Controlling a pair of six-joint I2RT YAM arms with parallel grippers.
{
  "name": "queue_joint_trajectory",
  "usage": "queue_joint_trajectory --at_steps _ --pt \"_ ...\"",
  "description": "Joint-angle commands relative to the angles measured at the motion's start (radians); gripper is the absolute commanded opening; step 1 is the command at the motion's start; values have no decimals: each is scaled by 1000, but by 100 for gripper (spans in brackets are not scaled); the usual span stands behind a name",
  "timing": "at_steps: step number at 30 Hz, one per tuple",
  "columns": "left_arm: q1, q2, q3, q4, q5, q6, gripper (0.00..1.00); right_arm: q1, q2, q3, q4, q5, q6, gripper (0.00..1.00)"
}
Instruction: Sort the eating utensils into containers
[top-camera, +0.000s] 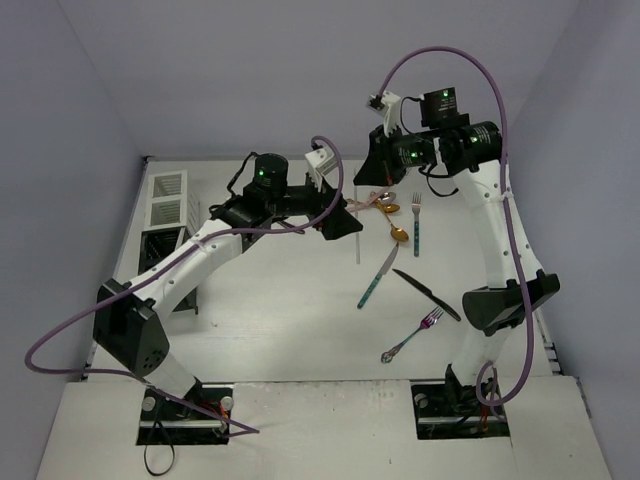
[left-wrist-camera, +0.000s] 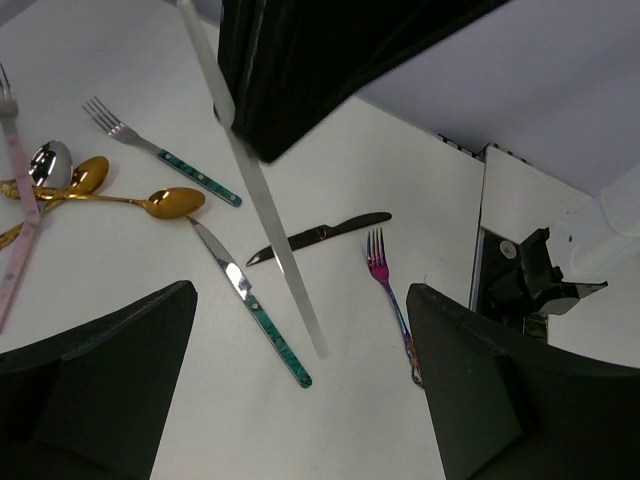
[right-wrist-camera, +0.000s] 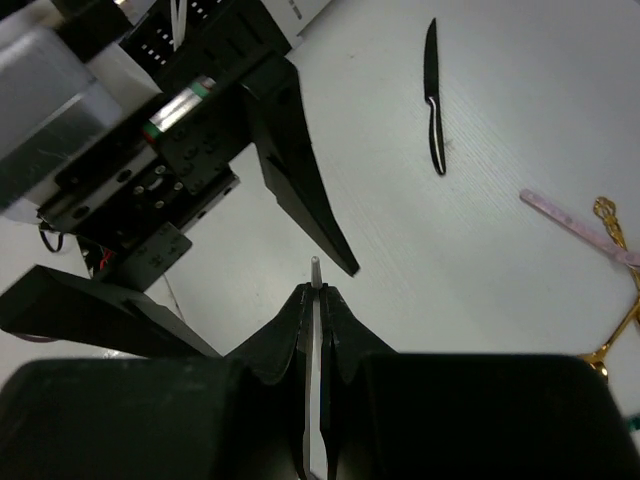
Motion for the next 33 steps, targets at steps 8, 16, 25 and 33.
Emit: queue_joint_trajectory --at_steps 8,16,25,33 --pt "-24 29 141 54 -31 28 56 21 -39 -43 56 -100 27 0" --pt "-21 -14 97 15 -100 2 0 17 -61 -5 60 -89 22 48" --pt "140 -264 -98 -115 -134 -4 0 -209 -145 23 61 -88 25 100" --pt "580 -536 -107 -433 -140 114 0 -313 -259 -268 68 29 -64 100"
